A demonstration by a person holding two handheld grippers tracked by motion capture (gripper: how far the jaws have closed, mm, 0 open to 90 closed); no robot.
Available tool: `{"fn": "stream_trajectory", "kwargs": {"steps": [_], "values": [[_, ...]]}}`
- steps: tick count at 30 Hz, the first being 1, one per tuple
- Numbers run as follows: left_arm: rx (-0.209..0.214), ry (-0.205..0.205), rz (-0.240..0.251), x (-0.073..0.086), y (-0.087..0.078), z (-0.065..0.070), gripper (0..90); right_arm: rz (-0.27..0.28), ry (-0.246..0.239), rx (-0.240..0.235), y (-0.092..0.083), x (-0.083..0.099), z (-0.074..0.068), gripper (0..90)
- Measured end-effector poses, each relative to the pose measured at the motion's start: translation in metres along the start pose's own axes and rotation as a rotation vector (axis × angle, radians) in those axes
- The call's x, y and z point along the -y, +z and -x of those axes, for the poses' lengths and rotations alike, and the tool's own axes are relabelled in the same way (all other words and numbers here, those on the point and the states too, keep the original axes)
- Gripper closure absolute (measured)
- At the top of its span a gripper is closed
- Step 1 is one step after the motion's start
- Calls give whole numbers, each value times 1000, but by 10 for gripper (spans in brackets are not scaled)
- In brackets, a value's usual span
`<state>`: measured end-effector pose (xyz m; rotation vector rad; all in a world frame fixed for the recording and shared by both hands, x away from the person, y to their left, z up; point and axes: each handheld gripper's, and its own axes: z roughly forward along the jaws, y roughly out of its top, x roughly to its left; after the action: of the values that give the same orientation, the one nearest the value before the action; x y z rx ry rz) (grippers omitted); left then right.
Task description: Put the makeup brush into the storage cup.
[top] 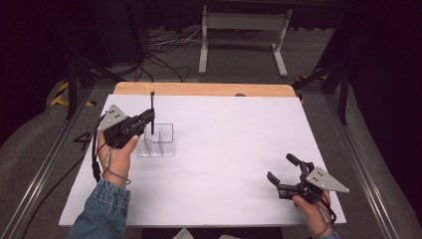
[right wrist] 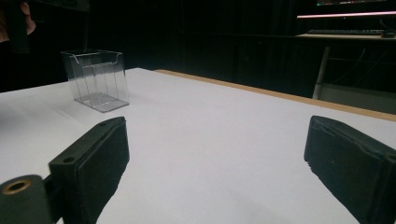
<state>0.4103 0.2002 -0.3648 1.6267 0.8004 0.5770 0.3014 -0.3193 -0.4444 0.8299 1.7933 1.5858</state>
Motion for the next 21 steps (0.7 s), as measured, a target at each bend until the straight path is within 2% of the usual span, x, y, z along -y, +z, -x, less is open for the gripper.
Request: {"fn": "stream_trajectory", "kwargs": {"steps": [9,21], "values": [[-3,-36,-10,14,6,-4,834,2,0,0,-1,0,0,70],[-9,-32,-38,22,10,-5,834,0,-1,-4,0,0,0,70]]}}
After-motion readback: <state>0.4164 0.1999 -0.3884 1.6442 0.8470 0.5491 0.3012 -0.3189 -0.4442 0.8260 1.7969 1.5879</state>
